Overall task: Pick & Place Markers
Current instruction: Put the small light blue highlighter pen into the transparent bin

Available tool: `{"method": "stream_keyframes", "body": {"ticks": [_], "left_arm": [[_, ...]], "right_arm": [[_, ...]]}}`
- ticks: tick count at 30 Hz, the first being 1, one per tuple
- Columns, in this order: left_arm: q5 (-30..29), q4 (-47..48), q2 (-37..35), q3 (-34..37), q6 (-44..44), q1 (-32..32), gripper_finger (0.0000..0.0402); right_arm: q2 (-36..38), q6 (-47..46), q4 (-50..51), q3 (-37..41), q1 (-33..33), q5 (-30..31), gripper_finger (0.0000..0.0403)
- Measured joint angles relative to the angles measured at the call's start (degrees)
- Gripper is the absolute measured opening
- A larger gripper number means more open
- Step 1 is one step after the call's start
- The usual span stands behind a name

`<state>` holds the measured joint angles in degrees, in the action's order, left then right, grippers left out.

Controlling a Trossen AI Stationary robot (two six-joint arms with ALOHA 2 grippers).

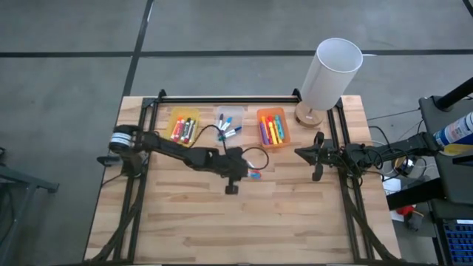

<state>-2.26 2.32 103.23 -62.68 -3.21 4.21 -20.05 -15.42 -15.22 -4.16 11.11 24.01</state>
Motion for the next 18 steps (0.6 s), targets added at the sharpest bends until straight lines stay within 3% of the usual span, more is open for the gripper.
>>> {"method": "stream_keyframes", "body": {"ticks": [8, 18], "left_arm": [[-18.42, 8.89, -10.12, 0.38, -7.17, -3.48, 0.0028], [-20.16, 8.74, -13.19, 2.89, -5.17, -19.11, 0.0029]], "right_arm": [[-0.04, -0.01, 0.0, 0.0, 0.01, 0.0, 0.0009], [-0.03, 0.0, 0.0, 0.0, 0.0, 0.0, 0.0009]]}}
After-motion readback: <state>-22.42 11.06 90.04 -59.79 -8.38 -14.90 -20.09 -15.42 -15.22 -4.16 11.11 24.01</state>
